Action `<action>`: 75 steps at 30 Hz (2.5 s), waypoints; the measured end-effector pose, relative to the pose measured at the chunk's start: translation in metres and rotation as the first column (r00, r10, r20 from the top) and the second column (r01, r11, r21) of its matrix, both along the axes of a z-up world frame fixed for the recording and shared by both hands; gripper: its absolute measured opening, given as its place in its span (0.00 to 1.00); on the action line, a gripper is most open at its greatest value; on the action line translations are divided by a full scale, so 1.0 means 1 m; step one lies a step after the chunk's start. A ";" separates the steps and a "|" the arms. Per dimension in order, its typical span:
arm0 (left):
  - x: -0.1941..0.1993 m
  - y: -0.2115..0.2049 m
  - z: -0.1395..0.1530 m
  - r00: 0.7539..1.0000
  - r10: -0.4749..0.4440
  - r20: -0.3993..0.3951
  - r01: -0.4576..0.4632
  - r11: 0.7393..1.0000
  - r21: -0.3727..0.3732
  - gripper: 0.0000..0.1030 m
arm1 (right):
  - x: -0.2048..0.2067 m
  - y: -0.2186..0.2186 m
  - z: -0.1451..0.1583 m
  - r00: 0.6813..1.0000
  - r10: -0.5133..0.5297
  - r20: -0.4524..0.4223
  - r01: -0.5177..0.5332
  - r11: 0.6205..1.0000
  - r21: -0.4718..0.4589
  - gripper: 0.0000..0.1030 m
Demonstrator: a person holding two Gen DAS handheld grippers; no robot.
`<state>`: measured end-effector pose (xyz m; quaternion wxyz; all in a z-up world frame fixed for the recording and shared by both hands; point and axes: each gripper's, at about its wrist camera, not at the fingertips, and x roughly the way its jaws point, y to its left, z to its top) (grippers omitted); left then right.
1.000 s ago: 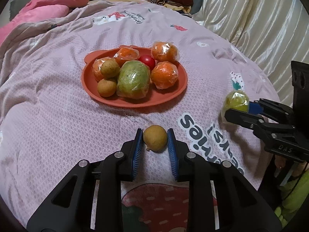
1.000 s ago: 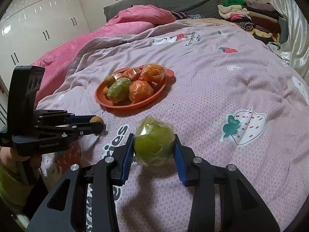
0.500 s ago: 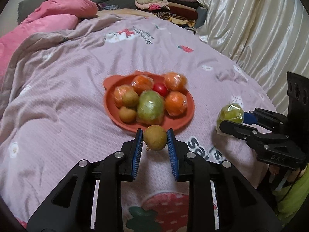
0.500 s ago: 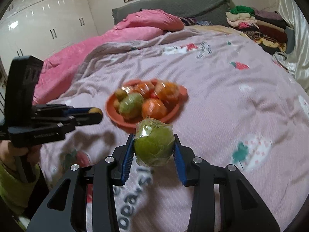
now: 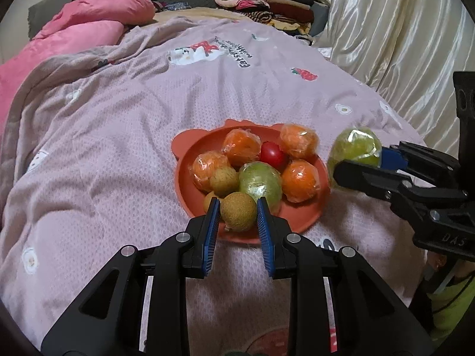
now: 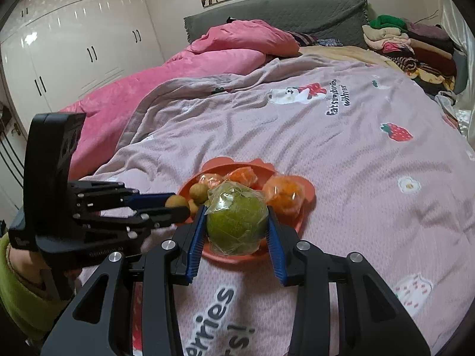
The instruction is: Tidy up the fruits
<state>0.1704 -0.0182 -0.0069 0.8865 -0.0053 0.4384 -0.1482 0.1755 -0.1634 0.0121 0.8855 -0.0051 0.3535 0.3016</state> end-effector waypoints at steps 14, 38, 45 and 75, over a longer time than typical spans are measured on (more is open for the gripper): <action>0.006 0.002 -0.008 1.000 -0.005 -0.013 0.005 1.000 -0.022 0.18 | 0.033 0.027 -0.011 1.000 0.015 -0.001 -0.015 0.997 -0.081 0.36; 0.002 0.006 0.000 1.000 -0.005 0.005 0.005 1.000 -0.025 0.18 | 0.040 0.039 -0.012 1.000 0.006 0.001 -0.006 0.993 -0.115 0.45; 0.000 0.006 0.002 1.000 -0.003 0.009 0.004 1.000 -0.024 0.22 | 0.036 0.036 -0.007 1.000 0.002 0.008 -0.002 0.994 -0.107 0.51; -0.014 0.010 0.028 0.996 0.020 0.092 -0.020 1.000 -0.004 0.40 | -0.009 -0.001 0.035 0.992 -0.073 0.101 0.076 0.997 -0.028 0.90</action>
